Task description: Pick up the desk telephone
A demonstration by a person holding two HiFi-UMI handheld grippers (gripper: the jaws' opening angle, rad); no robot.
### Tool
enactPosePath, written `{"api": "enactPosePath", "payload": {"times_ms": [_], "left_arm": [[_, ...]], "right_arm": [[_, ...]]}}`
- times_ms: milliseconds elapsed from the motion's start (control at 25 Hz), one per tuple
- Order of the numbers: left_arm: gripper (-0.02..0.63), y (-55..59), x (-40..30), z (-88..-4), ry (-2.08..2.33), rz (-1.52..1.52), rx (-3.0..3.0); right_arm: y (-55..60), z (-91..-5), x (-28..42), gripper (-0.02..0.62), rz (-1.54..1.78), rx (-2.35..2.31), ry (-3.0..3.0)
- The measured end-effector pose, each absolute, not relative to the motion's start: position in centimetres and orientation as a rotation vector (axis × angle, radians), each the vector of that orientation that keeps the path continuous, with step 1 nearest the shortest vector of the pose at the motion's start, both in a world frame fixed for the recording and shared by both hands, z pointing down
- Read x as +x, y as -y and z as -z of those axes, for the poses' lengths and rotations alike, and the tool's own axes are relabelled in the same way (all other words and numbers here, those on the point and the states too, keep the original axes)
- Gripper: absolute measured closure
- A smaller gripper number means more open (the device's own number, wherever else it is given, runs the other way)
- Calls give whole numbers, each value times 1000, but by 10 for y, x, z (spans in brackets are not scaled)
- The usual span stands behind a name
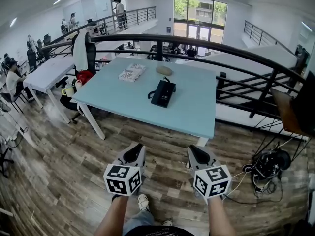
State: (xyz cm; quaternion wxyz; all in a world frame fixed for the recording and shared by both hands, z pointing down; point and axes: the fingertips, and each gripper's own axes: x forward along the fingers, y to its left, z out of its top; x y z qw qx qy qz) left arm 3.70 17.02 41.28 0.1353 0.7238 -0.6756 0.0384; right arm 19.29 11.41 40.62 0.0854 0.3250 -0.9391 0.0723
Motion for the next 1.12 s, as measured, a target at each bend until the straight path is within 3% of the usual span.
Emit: {"api": "enactPosePath", "payload": {"times_ms": [1120], "left_arm": [[372,20,-103,-410,1680,-74,2281]], "right_arm": [[39,-401,45,436,-263,1197,2702]]}}
